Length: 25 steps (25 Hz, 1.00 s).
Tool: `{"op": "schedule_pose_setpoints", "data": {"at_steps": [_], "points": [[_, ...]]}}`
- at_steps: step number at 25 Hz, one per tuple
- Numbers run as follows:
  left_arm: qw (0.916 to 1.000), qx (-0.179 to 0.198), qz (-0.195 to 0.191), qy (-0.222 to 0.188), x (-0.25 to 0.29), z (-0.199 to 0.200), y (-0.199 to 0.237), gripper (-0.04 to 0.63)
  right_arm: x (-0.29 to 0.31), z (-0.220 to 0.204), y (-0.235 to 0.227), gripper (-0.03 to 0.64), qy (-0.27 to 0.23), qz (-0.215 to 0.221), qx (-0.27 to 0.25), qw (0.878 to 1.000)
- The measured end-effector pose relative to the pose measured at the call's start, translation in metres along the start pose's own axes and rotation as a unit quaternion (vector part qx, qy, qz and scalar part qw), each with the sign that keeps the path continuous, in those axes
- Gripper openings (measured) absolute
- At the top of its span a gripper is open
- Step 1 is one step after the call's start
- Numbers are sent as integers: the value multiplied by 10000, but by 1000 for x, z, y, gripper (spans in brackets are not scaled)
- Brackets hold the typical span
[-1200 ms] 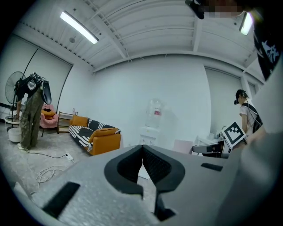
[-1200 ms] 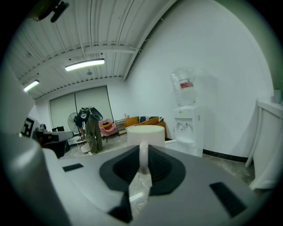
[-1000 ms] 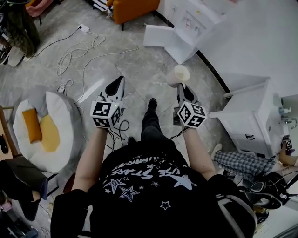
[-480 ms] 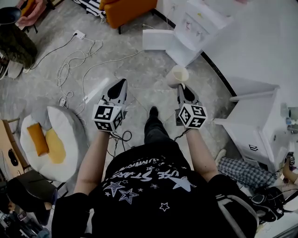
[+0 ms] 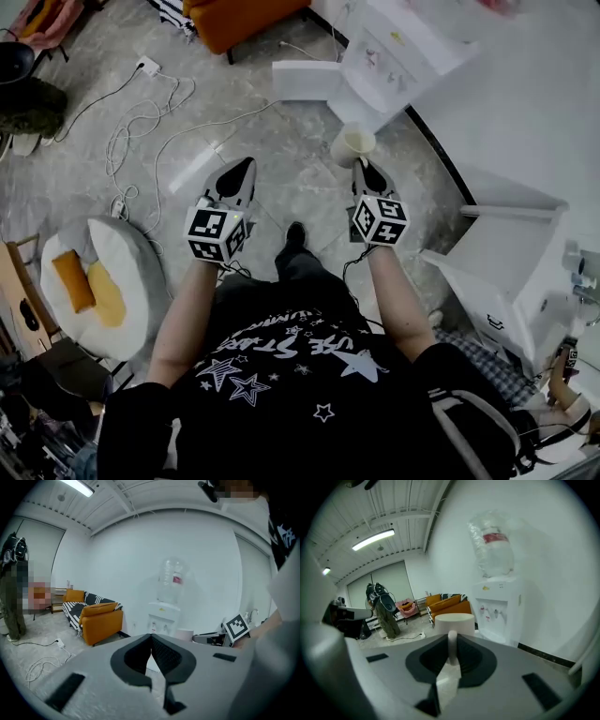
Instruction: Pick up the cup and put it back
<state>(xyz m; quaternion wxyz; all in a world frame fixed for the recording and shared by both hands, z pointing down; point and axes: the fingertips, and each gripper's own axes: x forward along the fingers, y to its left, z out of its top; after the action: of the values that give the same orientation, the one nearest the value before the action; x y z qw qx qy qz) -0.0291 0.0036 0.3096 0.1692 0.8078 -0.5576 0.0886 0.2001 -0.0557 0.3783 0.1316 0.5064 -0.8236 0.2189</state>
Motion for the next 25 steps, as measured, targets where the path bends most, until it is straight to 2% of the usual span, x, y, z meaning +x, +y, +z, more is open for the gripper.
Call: {"op": "schedule_pose_setpoints", "data": {"at_steps": [9, 18, 23, 25], "points": [[9997, 122, -10, 189, 49, -2, 7, 9, 26, -11, -31, 43, 264, -4, 31, 9996], [9981, 288, -486, 235, 121, -6, 35, 9, 60, -27, -35, 43, 513, -308, 298, 9978], [9961, 331, -718, 403, 178, -33, 65, 9, 107, -40, -56, 43, 647, -731, 468, 9941], [9950, 237, -800, 548, 201, -50, 78, 9, 129, -45, -63, 43, 710, -858, 525, 9924]]}}
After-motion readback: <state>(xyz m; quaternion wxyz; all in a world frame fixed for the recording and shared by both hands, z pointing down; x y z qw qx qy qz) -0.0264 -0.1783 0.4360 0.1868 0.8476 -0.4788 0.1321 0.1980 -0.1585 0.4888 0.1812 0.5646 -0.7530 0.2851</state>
